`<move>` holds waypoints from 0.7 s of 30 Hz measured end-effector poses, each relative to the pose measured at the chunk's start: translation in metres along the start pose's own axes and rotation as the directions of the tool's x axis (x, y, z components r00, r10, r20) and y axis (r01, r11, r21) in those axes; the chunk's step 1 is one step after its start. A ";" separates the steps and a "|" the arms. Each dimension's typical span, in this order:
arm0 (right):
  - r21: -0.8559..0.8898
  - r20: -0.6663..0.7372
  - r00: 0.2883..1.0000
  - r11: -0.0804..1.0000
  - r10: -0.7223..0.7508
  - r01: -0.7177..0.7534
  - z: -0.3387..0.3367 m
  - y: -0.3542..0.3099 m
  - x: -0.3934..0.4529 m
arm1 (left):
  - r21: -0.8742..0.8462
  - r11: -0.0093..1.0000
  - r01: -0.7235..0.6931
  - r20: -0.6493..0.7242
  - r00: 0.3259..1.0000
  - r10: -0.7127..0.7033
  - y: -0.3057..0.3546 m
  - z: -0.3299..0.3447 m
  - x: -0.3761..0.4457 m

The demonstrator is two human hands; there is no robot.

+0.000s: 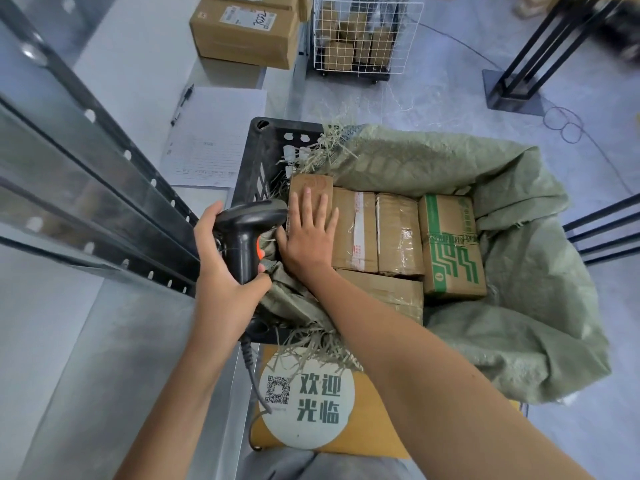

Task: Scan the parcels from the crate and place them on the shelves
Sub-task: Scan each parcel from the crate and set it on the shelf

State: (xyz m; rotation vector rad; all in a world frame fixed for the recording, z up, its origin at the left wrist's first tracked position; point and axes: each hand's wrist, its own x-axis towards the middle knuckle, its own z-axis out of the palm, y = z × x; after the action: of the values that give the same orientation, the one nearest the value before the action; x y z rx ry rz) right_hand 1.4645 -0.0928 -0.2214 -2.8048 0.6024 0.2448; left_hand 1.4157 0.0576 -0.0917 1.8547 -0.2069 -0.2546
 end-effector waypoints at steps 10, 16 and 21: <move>0.057 0.011 0.998 0.997 -0.059 0.058 -0.052 0.049 -0.026 | 0.124 0.984 -0.132 -0.046 0.989 0.139 0.017 0.001 -0.010; 0.126 -0.094 0.982 0.976 -0.167 0.178 -0.088 0.065 -0.049 | 0.200 0.969 -0.146 -0.165 0.970 0.180 0.041 0.017 -0.034; 0.170 -0.195 0.923 0.916 -0.331 0.364 -0.113 0.067 -0.088 | 0.223 0.959 -0.176 -0.361 0.899 0.249 0.072 0.037 -0.084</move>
State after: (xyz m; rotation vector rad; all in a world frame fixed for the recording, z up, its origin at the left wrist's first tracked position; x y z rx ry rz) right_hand 1.3696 -0.1509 -0.1092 -2.6831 0.1364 -0.1131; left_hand 1.3235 0.0251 -0.0277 2.0051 -0.1624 0.2946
